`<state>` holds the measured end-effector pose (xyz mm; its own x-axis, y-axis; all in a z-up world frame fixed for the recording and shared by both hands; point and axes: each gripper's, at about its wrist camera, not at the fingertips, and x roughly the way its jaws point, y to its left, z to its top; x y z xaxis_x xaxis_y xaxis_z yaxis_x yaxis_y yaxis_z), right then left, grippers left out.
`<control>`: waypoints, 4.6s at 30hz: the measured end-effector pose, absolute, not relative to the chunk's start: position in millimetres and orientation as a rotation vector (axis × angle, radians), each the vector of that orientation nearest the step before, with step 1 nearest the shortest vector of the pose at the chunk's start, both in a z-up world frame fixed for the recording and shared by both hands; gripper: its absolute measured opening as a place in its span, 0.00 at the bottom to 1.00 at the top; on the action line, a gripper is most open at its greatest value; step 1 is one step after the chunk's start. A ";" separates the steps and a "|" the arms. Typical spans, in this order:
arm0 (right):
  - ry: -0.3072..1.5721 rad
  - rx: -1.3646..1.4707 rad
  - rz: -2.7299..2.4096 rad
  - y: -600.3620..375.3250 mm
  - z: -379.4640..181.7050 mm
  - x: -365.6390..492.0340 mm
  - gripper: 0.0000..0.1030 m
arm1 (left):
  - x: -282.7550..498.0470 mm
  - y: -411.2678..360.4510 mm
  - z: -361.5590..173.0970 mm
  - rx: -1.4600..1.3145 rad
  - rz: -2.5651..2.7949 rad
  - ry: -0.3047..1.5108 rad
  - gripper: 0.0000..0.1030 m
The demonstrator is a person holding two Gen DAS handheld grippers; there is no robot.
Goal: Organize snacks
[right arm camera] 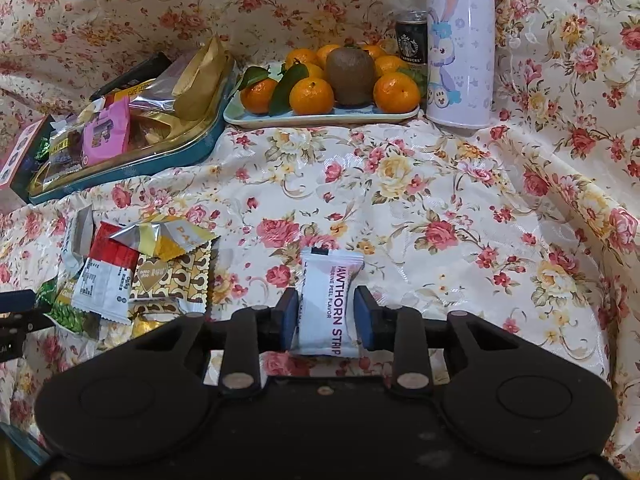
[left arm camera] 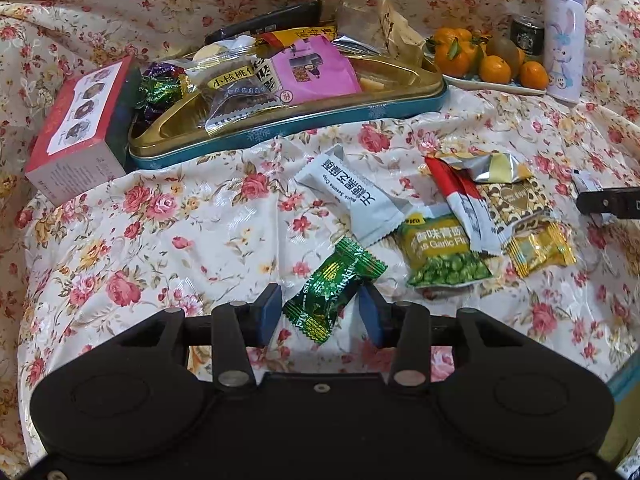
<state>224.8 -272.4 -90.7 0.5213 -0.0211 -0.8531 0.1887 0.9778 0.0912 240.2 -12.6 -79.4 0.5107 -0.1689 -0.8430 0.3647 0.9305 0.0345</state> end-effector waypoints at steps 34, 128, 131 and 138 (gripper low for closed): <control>1.012 0.178 -0.134 -272.8 -91.7 225.3 0.24 | 241.2 -15.4 -73.4 0.213 -0.341 0.958 0.50; 0.957 0.195 0.180 -178.5 9.6 -52.2 0.24 | 5.9 20.3 -26.2 -0.020 -0.210 1.058 0.28; 0.968 0.196 0.191 -178.3 9.4 -51.6 0.24 | 5.8 19.9 -27.6 -0.017 -0.209 1.065 0.28; 0.979 0.203 0.193 -177.3 7.5 -50.4 0.26 | 3.1 16.5 -27.3 0.007 -0.207 1.058 0.28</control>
